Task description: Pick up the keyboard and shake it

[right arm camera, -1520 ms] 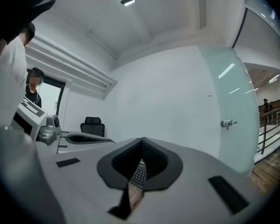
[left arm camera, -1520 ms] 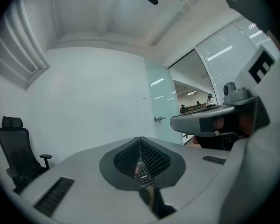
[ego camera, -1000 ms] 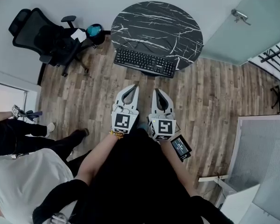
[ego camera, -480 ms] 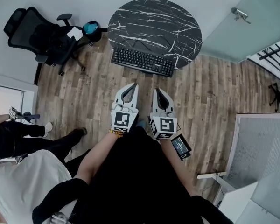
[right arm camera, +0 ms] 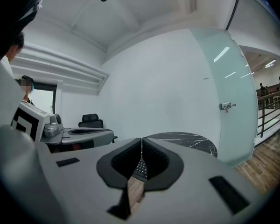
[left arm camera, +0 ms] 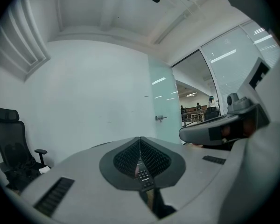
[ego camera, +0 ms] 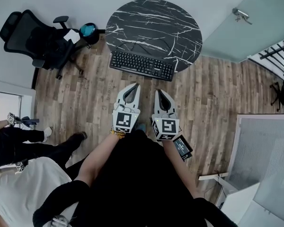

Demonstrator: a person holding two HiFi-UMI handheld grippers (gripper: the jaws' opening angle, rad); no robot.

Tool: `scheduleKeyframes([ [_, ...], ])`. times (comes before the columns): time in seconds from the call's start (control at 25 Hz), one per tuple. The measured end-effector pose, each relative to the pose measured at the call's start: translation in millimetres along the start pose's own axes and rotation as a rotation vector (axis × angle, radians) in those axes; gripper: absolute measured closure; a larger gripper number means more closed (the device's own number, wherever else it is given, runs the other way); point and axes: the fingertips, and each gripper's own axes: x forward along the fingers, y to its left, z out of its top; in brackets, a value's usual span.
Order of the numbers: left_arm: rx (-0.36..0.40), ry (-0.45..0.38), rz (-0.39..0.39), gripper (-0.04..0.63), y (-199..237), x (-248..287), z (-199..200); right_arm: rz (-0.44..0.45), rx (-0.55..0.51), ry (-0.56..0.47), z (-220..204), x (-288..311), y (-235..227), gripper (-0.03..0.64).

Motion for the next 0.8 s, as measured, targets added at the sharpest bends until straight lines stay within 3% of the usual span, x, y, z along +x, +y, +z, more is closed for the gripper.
scheduleKeyframes([
  [0.8, -0.035, 0.061, -0.011, 0.580, 46, 51, -19, -0.017, 0.013, 0.075, -8, 63, -16, 0.586],
])
